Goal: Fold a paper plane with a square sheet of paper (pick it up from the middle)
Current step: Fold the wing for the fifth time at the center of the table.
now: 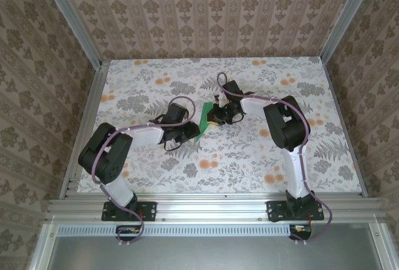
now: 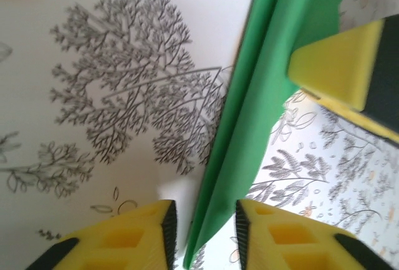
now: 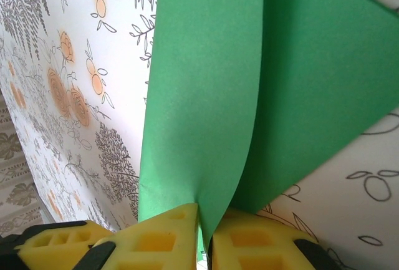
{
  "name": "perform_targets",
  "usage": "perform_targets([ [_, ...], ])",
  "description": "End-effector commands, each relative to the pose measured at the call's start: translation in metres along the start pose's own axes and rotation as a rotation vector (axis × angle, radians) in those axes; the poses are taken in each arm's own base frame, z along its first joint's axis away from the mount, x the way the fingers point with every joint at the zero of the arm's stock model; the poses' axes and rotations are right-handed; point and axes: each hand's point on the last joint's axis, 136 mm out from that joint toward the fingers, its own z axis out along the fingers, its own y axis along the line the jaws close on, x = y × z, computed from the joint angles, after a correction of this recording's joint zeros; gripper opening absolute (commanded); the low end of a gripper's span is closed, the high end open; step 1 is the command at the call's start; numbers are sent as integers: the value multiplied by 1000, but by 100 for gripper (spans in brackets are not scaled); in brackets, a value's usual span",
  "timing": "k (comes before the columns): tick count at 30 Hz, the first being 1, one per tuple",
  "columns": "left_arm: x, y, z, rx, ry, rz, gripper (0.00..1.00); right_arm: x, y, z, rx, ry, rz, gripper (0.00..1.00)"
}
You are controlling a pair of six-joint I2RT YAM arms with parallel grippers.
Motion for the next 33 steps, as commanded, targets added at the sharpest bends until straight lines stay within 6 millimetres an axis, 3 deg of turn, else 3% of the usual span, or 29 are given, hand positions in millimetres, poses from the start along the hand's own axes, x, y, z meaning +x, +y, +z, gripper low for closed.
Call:
perform_targets([
  [1,-5,-9,-1,47,8,6,27,10,-45,16,128,36,61,15],
  [14,-4,-4,13,32,40,33,16,12,-45,17,124,44,67,18],
  [33,-1,-13,17,33,43,52,16,12,-50,15,161,55,80,21],
])
